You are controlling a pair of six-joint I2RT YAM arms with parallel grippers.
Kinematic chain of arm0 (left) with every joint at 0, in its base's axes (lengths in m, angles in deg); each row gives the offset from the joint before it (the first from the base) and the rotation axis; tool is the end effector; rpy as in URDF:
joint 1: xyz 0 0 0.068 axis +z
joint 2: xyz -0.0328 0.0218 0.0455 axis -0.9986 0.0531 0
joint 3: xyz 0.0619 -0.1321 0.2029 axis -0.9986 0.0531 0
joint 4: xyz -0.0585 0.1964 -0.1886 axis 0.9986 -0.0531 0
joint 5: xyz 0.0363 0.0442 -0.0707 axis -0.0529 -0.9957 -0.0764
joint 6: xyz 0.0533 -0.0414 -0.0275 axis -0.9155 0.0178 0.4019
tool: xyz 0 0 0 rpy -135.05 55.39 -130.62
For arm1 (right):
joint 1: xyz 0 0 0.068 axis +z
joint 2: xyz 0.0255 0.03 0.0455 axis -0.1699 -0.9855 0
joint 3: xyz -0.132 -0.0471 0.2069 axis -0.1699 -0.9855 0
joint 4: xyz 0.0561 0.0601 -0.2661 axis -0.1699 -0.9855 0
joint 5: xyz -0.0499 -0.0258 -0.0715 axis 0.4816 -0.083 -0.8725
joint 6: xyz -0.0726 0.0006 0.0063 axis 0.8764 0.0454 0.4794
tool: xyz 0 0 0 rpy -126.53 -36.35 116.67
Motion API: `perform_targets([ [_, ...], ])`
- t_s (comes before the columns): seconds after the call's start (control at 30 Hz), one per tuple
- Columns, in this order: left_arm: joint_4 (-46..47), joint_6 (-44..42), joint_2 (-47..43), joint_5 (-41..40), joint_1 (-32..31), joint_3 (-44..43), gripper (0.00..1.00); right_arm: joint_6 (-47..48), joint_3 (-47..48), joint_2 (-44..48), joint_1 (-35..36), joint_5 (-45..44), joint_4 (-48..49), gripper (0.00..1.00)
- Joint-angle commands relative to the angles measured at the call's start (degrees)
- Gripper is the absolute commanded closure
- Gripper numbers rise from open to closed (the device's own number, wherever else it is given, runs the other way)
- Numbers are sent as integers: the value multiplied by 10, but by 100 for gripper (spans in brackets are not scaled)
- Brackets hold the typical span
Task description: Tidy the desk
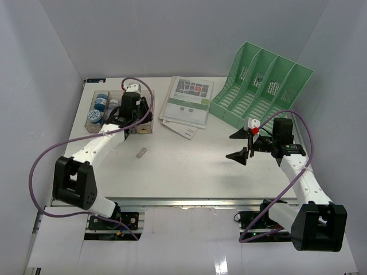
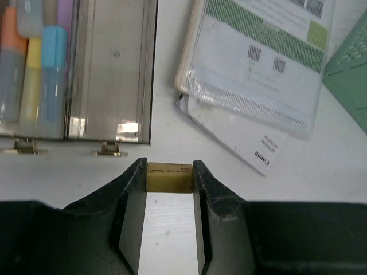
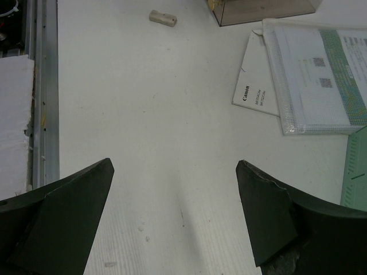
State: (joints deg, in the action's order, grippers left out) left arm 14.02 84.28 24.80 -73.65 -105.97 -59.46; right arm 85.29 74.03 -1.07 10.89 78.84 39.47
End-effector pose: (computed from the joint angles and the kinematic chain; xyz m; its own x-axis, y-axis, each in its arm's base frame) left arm 0.3444 -0.1103 0.2257 -0.6103 -0.2340 -0.7569 -0.0364 0.9627 -0.2682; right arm 0.2445 0.0607 0.2276 0.0627 -0.2626 -0.9629 -0.9579 0.2549 -0.1318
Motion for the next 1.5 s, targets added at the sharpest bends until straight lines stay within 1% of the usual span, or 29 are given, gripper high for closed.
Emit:
perform_targets([
  [0.0, -35, -28, 81, 10, 32, -95, 81, 7, 0, -4, -4, 9, -3, 6],
  [0.07, -51, -36, 117, 8, 46, -143, 80, 9, 1, -5, -4, 11, -5, 6],
  [0.17, -67, -50, 170, 6, 61, -185, 76, 10, 2, -6, -4, 12, -6, 6],
  [0.3, -89, -71, 218, 14, 69, -239, 58, 12, 4, -14, -22, 10, -9, 6],
  [0.33, -94, -73, 227, 18, 69, -249, 50, 14, 5, -15, -22, 10, -11, 6],
  [0.4, -104, -74, 240, 23, 69, -265, 32, 16, 5, -15, -23, 10, -13, 6],
  [0.47, -107, -75, 239, 26, 69, -270, 24, 17, 5, -17, -23, 9, -14, 6],
  [0.53, -109, -83, 230, 30, 69, -269, 20, 17, 6, -19, -25, 9, -15, 6],
  [0.63, -115, -104, 202, 42, 69, -257, 17, 17, 6, -21, -27, 10, -16, 6],
  [0.73, -125, -113, 141, 73, 74, -205, 14, 18, 6, -21, -29, 9, -18, 6],
  [0.87, -113, -116, 42, 147, 80, -80, 13, 22, 8, -19, -29, 15, -22, 6],
  [0.93, -99, -155, -7, 223, 80, -6, 12, 23, 9, -20, -29, 18, -24, 6],
  [1.0, -90, -201, -45, 292, 80, 48, 12, 23, 9, -22, -29, 21, -26, 6],
  [1.03, -89, -221, -52, 303, 80, 67, 12, 23, 9, -23, -30, 22, -26, 6],
  [1.1, -85, -266, -76, 288, 80, 109, 11, 25, 10, -23, -30, 21, -28, 6],
  [1.2, -72, -301, -92, 263, 78, 125, 11, 27, 8, -25, -30, 18, -29, 6],
  [1.27, -69, -306, -88, 234, 78, 130, 11, 31, 7, -26, -30, 16, -31, 6],
  [1.37, -63, -288, -103, 199, 78, 131, 11, 67, 6, -29, -30, 29, -46, 6],
  [1.47, -42, -261, -199, 203, 78, 148, 11, 149, 8, -45, -12, 60, -110, 4],
])
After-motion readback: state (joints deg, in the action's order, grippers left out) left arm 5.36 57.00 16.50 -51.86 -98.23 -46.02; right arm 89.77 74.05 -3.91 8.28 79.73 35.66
